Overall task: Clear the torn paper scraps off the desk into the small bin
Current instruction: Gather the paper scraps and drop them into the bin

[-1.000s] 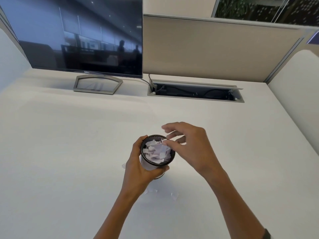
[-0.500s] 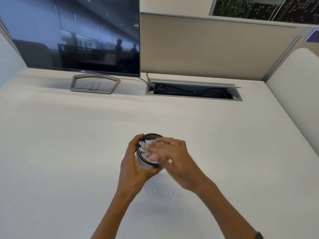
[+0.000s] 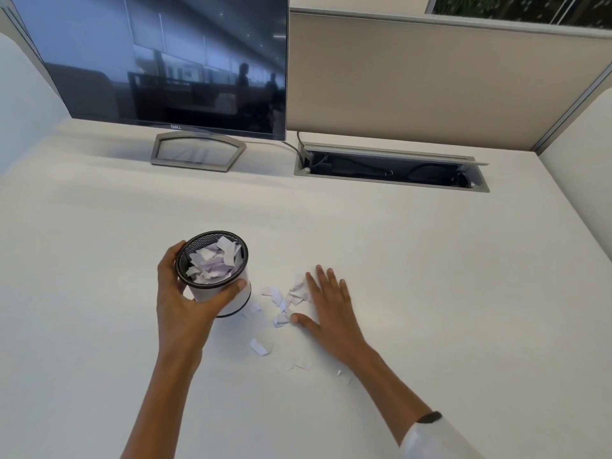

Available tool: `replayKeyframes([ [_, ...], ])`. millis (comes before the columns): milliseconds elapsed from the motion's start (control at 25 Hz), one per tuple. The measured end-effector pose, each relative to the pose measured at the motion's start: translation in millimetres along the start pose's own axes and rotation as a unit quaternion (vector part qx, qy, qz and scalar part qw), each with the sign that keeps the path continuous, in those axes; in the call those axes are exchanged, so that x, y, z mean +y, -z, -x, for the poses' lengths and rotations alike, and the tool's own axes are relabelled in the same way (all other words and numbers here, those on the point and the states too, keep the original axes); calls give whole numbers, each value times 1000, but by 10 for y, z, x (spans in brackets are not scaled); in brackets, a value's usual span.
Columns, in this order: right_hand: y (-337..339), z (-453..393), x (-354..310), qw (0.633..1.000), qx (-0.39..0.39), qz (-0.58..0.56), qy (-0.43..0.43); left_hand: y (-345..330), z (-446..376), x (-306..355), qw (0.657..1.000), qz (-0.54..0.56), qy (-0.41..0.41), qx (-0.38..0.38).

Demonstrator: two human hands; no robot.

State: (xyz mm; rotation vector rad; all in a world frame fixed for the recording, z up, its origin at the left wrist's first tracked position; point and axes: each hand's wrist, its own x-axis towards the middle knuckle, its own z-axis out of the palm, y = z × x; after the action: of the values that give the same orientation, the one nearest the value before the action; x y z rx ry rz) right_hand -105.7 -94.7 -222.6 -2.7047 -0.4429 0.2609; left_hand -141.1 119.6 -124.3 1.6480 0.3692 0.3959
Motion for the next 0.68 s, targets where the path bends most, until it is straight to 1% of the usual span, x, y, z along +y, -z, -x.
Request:
replayKeyframes([
  [80, -34, -30, -156, 998, 18, 39, 46, -44, 26, -3, 1000, 1, 2, -11],
  [200, 11, 16, -249, 994, 6, 55, 95, -127, 73, -13, 1000, -1, -2, -31],
  [240, 45, 49, -252, 994, 12, 43, 97, -151, 89, -16, 999, 0, -2, -38],
  [320, 140, 119, -214, 994, 47, 32, 90, -201, 118, -20, 999, -2, -1, -52],
  [400, 244, 164, -130, 996, 58, 35, 55, -230, 141, -31, 998, -7, -1, -66],
  [440, 293, 181, -79, 998, 60, 9, 28, -241, 152, -35, 997, -8, 0, -73],
  [520, 457, 198, 0, 990, 73, -104, -54, -270, 171, -36, 996, -11, 2, -88],
  [560, 580, 195, 19, 976, 88, -173, -97, -288, 180, -37, 995, -15, 1, -96],
  [600, 725, 185, 22, 958, 113, -233, -122, -306, 189, -42, 994, -21, -2, -103],
  [680, 1033, 172, -32, 926, 163, -320, -118, -358, 218, -59, 992, -30, -5, -120],
])
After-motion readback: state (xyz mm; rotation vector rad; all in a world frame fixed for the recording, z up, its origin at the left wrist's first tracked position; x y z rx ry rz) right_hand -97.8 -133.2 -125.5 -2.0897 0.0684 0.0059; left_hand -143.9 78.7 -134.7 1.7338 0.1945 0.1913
